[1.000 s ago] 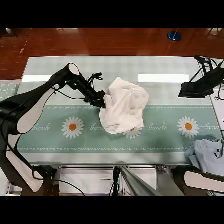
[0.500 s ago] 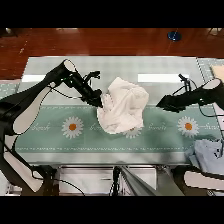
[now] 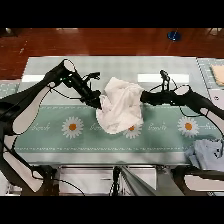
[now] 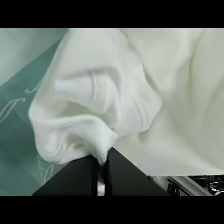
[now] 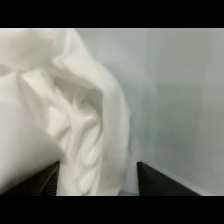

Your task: Fold the shirts.

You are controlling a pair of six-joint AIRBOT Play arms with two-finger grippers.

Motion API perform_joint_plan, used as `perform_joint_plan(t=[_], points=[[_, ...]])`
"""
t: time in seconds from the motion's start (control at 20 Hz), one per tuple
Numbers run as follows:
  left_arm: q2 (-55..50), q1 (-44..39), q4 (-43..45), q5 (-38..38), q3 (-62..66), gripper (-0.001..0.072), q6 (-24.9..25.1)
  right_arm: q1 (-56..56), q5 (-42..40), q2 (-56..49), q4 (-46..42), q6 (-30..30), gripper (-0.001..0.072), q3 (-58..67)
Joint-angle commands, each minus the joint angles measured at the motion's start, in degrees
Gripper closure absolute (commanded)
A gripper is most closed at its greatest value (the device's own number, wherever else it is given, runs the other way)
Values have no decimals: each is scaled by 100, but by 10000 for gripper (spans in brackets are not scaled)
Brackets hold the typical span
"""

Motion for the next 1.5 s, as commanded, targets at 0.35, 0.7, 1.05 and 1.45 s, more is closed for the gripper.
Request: perform_joint_plan(t=[0.35,0.7,1.05,1.45], points=[[7,48,0,-63,4,674,2,195,-380,-39,551,476,689,-17],[396,168,2,-57,317,677,173,142,-74,669,409,125,692,-15],[2227,903,35,-52,2463,677,131,-577,1207,3377,-2485,1554,692,1178],[4441,1392,675,136,2931,677,-4,-1012,2881,4529,-3943,2050,692,3724]])
